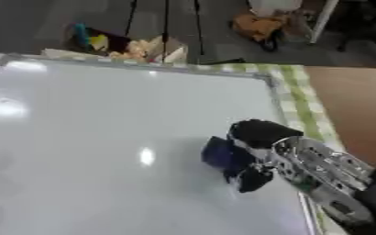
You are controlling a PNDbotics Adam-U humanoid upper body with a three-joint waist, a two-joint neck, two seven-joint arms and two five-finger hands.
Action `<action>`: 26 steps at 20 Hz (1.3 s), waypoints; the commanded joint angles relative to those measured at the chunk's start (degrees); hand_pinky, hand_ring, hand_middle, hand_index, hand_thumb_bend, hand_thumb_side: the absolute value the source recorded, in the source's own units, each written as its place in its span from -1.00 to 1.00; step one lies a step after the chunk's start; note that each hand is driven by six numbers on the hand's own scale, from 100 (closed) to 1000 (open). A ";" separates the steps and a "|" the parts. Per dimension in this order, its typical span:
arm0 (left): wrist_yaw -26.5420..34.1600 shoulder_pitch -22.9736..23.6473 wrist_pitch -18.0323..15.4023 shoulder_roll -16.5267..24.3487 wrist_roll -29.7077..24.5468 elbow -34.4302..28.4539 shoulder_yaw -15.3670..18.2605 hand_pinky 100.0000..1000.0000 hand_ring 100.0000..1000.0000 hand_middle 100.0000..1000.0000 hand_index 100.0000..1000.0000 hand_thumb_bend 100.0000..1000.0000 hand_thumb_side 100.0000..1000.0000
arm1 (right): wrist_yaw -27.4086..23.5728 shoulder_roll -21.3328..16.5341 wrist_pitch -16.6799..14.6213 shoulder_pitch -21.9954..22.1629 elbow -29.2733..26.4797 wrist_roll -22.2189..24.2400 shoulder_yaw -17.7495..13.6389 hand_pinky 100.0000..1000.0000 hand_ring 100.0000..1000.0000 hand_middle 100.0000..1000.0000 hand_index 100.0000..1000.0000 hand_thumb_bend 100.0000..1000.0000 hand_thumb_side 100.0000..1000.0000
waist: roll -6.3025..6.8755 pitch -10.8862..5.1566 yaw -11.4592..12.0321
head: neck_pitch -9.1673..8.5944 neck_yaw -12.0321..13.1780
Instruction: Wipe the whiteboard clean with a brush.
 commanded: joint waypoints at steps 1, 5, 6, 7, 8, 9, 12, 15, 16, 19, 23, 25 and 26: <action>-0.13 -0.53 -0.02 0.67 -0.16 -1.03 -0.28 -0.28 0.86 0.64 0.10 -1.00 0.85 | -2.50 -0.54 3.69 -2.30 -1.42 6.51 -0.01 -0.74 -0.26 -0.61 -0.06 -1.00 -0.78 | 0.05 -2.05 0.07 | 0.09 -0.19; 0.02 -0.47 -0.01 0.52 -0.13 -1.03 -0.35 -0.28 0.86 0.64 0.11 -1.00 0.85 | -3.30 0.61 2.66 -4.66 -1.43 6.32 0.48 -0.74 -0.26 -0.60 -0.07 -1.00 -0.78 | -0.15 -2.61 0.17 | 0.35 -0.30; 0.05 -0.49 -0.01 0.48 -0.12 -1.03 -0.37 -0.28 0.86 0.64 0.11 -1.00 0.85 | -3.19 0.91 2.75 -5.11 -1.43 6.36 0.65 -0.74 -0.26 -0.60 -0.06 -1.00 -0.78 | -0.17 -2.72 0.20 | 0.39 -0.32; 0.09 -0.52 -0.01 0.45 -0.11 -1.03 -0.38 -0.28 0.86 0.64 0.11 -1.00 0.85 | -2.98 1.24 2.92 -5.51 -1.43 6.45 0.86 -0.74 -0.26 -0.60 -0.06 -1.00 -0.78 | -0.20 -2.82 0.26 | 0.44 -0.35; 0.11 -0.56 -0.01 0.43 -0.08 -1.03 -0.38 -0.27 0.86 0.64 0.11 -1.00 0.85 | -2.83 1.58 3.12 -5.84 -1.43 6.58 1.03 -0.75 -0.26 -0.60 -0.07 -1.00 -0.78 | -0.23 -2.90 0.31 | 0.47 -0.38; 0.13 -0.59 -0.01 0.42 -0.05 -1.03 -0.38 -0.27 0.86 0.64 0.11 -1.00 0.85 | -2.81 1.94 3.39 -6.15 -1.43 6.66 1.10 -0.76 -0.27 -0.60 -0.07 -1.00 -0.78 | -0.27 -2.96 0.34 | 0.51 -0.38; 0.16 -0.60 0.00 0.37 0.02 -1.03 -0.39 -0.27 0.86 0.64 0.11 -1.00 0.85 | -2.94 2.96 4.54 -7.03 -1.43 6.74 1.15 -0.76 -0.27 -0.60 -0.07 -1.00 -0.78 | -0.40 -3.07 0.36 | 0.66 -0.37; 0.19 -0.67 -0.01 0.30 0.08 -1.03 -0.43 -0.27 0.86 0.64 0.11 -1.00 0.86 | -2.65 4.08 5.50 -7.96 -1.43 6.74 1.45 -0.76 -0.27 -0.59 -0.06 -1.00 -0.78 | -0.44 -3.10 0.37 | 0.76 -0.48; 0.20 -0.68 0.01 0.26 0.08 -1.03 -0.45 -0.27 0.86 0.64 0.11 -1.00 0.86 | -2.36 4.60 5.79 -8.42 -1.43 6.71 1.56 -0.76 -0.27 -0.59 -0.06 -1.00 -0.78 | -0.43 -3.12 0.37 | 0.73 -0.58; 0.24 -0.75 -0.01 0.18 0.08 -1.03 -0.51 -0.27 0.86 0.64 0.11 -1.00 0.86 | -1.67 5.87 6.59 -9.47 -1.43 6.62 1.91 -0.75 -0.26 -0.58 -0.06 -1.00 -0.78 | -0.39 -3.16 0.40 | 0.67 -0.91; 0.31 -0.91 -0.07 0.10 0.11 -1.03 -0.62 -0.27 0.86 0.64 0.12 -1.00 0.86 | 0.02 7.73 7.45 -10.97 -1.43 6.34 2.90 -0.71 -0.24 -0.55 -0.02 -1.00 -0.78 | -0.35 -3.31 0.53 | 0.78 -1.03; 0.33 -0.99 -0.10 0.05 0.09 -1.03 -0.68 -0.27 0.85 0.63 0.12 -1.00 0.86 | 1.00 8.58 7.83 -11.43 -1.43 6.36 3.49 -0.67 -0.22 -0.52 0.00 -1.00 -0.78 | -0.31 -3.38 0.58 | 0.78 -1.02; 0.34 -1.03 -0.12 0.03 0.08 -1.03 -0.70 -0.27 0.85 0.63 0.12 -1.00 0.86 | 1.41 9.15 8.05 -11.58 -1.43 6.38 3.76 -0.65 -0.21 -0.52 0.00 -1.00 -0.78 | -0.28 -3.43 0.64 | 0.83 -1.06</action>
